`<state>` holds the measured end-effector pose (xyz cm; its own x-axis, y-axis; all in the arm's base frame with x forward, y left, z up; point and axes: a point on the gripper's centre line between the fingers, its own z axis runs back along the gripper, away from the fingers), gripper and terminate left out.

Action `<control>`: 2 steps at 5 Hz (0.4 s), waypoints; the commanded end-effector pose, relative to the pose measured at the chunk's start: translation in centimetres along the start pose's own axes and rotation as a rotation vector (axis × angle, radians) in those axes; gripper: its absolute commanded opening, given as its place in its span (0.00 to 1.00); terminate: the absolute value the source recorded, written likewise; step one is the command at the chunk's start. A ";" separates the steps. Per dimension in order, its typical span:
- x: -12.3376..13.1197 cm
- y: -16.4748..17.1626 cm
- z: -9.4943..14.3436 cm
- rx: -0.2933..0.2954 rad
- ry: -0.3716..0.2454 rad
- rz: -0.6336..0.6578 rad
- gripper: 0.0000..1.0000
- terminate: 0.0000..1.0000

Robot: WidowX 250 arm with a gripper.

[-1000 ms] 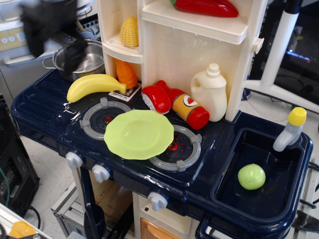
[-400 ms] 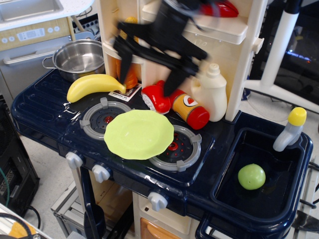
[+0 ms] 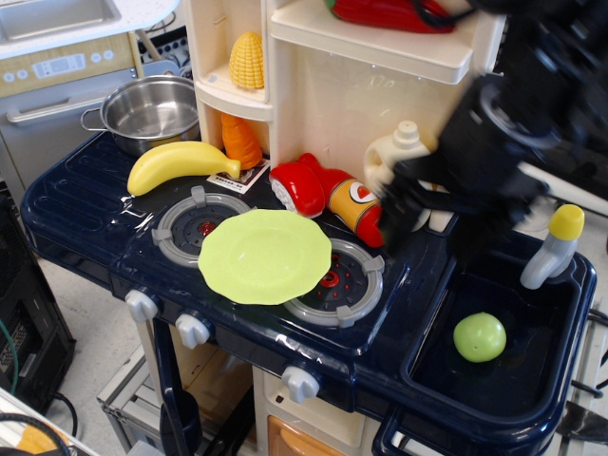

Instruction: Put pear on plate

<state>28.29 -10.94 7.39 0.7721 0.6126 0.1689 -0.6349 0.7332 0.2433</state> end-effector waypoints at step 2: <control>-3.9 -8.7 1.0 -0.133 -0.029 0.196 1.00 0.00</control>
<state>29.39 -19.48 2.88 0.6550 0.7234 0.2183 -0.7541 0.6441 0.1281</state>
